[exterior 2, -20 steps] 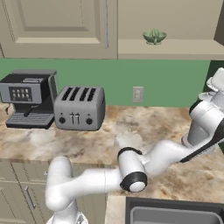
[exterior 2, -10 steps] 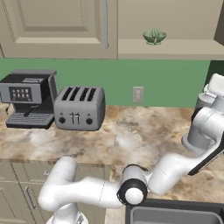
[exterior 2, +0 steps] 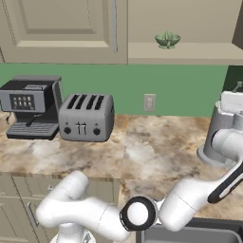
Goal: Pick the candle and candle from the dining table and place them in the open cabinet. Close the cabinet after placing the objects.
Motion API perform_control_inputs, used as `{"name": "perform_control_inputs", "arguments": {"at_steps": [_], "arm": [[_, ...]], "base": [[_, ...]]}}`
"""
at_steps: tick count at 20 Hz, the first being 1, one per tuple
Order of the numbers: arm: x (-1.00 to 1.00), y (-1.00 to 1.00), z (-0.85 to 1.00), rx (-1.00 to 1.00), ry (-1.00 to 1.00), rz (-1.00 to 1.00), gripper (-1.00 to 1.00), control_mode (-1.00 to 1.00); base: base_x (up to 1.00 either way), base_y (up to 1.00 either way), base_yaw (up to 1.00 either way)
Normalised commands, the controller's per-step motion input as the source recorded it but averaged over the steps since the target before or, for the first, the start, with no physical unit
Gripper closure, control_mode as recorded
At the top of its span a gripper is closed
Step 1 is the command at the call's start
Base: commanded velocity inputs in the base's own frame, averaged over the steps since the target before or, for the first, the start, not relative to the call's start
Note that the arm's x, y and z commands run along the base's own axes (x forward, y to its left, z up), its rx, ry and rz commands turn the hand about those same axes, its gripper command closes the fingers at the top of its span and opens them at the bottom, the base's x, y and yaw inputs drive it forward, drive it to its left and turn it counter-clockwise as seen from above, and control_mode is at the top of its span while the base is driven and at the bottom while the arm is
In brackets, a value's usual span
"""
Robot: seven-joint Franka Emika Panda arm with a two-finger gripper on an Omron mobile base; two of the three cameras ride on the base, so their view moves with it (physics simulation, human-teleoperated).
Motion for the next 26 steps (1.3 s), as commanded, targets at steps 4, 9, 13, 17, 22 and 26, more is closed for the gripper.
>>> {"name": "perform_control_inputs", "arguments": {"at_steps": [4,9,13,17,22,26], "arm": [[-0.03,0.12,0.00,-0.30,0.02,-0.07,-1.00,-1.00],[0.00,0.14,-0.02,-0.33,0.02,-0.11,-1.00,-1.00],[0.00,0.24,-0.04,-0.36,0.07,-0.15,-1.00,-1.00],[0.00,0.32,0.00,-0.35,0.04,-0.15,-1.00,-1.00],[0.00,0.38,0.01,-0.33,0.00,-0.17,-1.00,-1.00],[0.00,0.47,0.23,-0.31,0.00,-0.22,-1.00,-1.00]], "base": [[0.00,0.00,0.00],[0.00,0.00,0.00],[0.00,0.00,0.00],[0.00,0.00,0.00],[0.00,0.00,0.00],[0.00,0.00,0.00]]}}
